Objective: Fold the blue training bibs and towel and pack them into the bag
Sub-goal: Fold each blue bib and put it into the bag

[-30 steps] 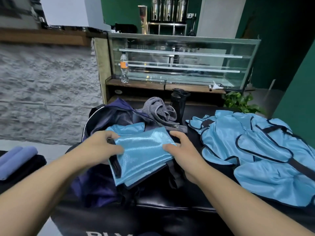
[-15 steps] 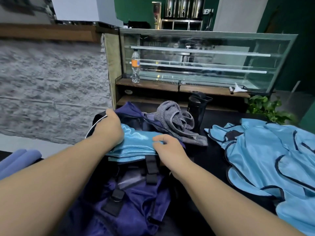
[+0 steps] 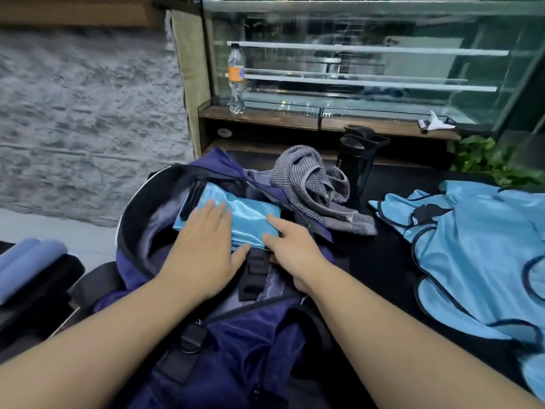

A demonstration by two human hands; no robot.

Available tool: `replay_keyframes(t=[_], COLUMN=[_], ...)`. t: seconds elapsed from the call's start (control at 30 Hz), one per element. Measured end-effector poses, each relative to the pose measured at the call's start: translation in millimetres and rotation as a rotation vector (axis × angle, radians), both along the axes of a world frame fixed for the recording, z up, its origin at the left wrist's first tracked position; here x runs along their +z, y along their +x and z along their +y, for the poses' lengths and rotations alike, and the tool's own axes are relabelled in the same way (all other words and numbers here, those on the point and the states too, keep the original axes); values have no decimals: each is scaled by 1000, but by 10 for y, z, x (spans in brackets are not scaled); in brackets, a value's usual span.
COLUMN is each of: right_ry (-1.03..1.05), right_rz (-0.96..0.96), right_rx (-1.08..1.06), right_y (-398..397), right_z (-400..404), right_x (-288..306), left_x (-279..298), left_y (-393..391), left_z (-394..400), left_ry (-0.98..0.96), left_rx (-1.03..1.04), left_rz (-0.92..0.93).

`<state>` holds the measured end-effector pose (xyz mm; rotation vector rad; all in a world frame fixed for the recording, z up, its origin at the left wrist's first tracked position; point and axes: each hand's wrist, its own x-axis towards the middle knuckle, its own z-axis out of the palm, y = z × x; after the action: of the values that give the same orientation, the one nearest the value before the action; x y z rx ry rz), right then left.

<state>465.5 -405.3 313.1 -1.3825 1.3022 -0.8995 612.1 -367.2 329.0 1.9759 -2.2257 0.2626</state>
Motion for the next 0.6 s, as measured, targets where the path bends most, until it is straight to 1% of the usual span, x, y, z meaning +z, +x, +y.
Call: replay_keyframes(t=[0.03,0.07,0.13,0.17,0.23,0.33,0.4,0.5,0.6], right_ry=[4,14,33,42,76,112,60,-73,-137], right_rz=[-4,-10,-27,-29,-14,59,178,380,464], right_rx=[4,11,32,43,72,138,183,254,260], right_y=[-4,-6,19,44,92,110,115,138,154], right_z=[-9,-15,-16,-11,-23,-68,-80,-54,-46], right_x=[10,30,74,107,150,183,146,67,-4], left_x=[-40,-90,-108,-87,-49,-34,-53,-89,-95], left_y=[-22,-10,27,50,126,203,205,200,217], left_z=[47,57,-12,-60,-163,-261,-301,-350,-381], left_ry=[97,192,328,366,384,326,299,322,372], left_rx=[41,82,109,115,125,124,134,175,172], left_rz=[-60,-70,-10,51,145,154,160,142,108])
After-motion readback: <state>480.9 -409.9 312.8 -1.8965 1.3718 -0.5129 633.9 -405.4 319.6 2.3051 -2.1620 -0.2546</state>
